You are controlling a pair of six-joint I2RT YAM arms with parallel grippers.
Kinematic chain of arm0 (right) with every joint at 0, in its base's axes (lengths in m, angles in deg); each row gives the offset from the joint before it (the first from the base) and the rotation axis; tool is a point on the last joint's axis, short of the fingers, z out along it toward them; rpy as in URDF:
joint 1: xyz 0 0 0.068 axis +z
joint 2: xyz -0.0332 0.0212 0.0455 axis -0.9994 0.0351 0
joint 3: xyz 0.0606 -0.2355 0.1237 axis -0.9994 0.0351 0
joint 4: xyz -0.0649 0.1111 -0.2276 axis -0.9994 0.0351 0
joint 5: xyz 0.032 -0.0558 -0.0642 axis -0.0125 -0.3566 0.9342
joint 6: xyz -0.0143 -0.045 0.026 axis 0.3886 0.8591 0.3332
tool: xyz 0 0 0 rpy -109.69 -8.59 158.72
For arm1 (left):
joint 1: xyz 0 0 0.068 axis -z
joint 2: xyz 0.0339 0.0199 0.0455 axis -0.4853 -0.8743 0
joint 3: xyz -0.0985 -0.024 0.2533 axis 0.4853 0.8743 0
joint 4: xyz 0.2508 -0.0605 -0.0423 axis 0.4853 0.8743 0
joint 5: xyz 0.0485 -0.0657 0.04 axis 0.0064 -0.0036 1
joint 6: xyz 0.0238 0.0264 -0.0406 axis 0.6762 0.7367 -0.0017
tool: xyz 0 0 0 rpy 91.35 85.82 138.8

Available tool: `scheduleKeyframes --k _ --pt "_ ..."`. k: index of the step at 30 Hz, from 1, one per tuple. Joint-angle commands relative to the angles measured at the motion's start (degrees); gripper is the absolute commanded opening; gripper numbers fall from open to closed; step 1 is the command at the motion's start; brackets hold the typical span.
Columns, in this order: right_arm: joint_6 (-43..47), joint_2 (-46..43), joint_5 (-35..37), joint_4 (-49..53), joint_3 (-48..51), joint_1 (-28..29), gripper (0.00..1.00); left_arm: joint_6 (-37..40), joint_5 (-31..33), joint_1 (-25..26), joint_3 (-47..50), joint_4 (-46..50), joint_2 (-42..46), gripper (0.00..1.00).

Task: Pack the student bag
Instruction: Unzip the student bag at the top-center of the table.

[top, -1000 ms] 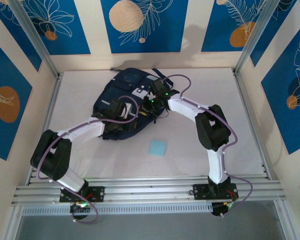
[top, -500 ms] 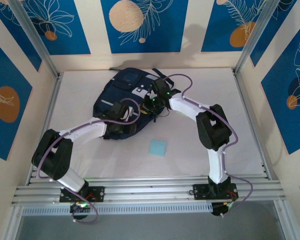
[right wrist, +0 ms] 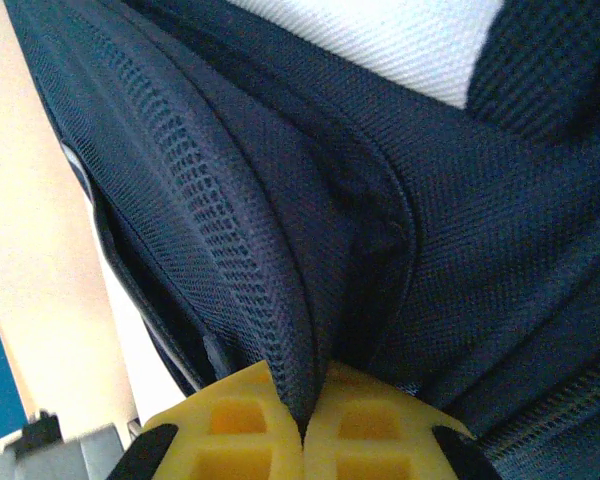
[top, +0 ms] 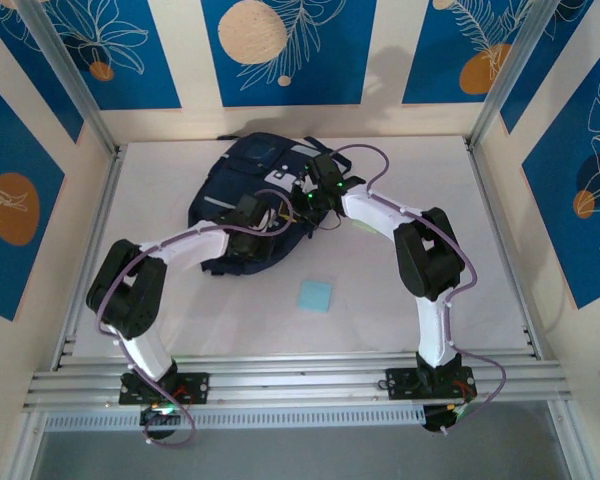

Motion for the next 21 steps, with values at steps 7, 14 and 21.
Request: scheduleKeyframes --k 7,14,21 --pt "12.62 -2.61 -3.63 7.18 -5.38 -0.39 0.0 1.2 -5.63 -0.28 -2.28 4.88 3.55 0.0" --pt "18.21 -0.21 -7.08 13.44 -8.41 -2.91 0.0 2.13 -7.64 -0.85 -2.29 10.43 4.83 0.0" --pt "21.74 0.25 -7.88 17.38 -8.59 -4.39 0.0 0.17 -4.95 -2.94 -0.02 11.64 6.38 0.0"
